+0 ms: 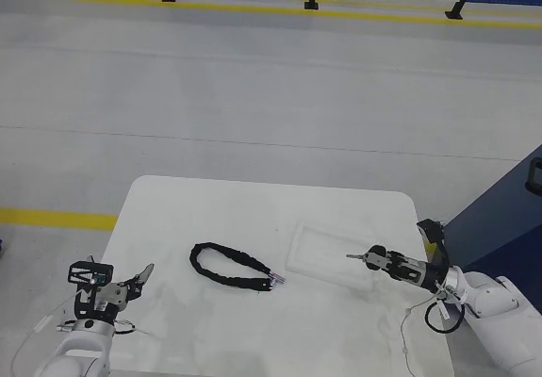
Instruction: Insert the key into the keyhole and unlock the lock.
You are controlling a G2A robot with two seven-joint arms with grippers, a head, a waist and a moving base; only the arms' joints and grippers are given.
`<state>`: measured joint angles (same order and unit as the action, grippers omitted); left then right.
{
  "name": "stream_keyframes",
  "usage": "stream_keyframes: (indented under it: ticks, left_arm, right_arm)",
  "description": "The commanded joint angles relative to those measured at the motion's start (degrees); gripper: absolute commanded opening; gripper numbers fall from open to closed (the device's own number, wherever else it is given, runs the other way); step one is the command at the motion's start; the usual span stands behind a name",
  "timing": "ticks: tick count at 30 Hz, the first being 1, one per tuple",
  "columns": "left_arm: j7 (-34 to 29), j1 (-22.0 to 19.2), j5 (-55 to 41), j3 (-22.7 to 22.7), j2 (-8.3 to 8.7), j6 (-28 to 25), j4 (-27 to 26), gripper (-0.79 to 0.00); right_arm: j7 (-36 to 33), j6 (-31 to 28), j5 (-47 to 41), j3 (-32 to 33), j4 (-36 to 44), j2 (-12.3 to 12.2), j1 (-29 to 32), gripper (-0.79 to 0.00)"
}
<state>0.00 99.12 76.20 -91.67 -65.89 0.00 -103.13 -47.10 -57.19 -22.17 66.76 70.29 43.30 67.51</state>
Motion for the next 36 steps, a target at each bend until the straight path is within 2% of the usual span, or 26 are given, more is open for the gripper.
stream_keyframes:
  ticks: [1,19,24,28,32,36]
  left_arm:
    - [0.0,0.0,0.0,0.0,0.00,0.0,0.0,0.000]
    - [-0.4,-0.2,1.6,0.2,0.08,-0.8,-1.2,0.000]
    - [-7.4,-1.2,10.7,2.2,0.68,-8.3,-8.4,0.000]
    - [-17.7,-5.6,17.4,6.6,1.19,-19.5,-11.7,0.000]
    - [-24.5,-13.1,24.1,13.5,1.22,-28.9,-9.7,0.000]
    - [-27.7,-20.9,28.2,20.8,0.61,-34.3,-5.5,0.000]
  right_arm:
    - [0.0,0.0,-3.3,-0.4,1.5,-0.6,1.0,-0.785]
    - [0.0,0.0,-3.3,-0.4,1.5,-0.6,1.0,-0.785]
    - [0.0,0.0,-3.3,-0.4,1.5,-0.6,1.0,-0.785]
    - [0.0,0.0,-3.3,-0.4,1.5,-0.6,1.0,-0.785]
    - [0.0,0.0,-3.3,-0.4,1.5,-0.6,1.0,-0.785]
    - [0.0,0.0,-3.3,-0.4,1.5,-0.6,1.0,-0.785]
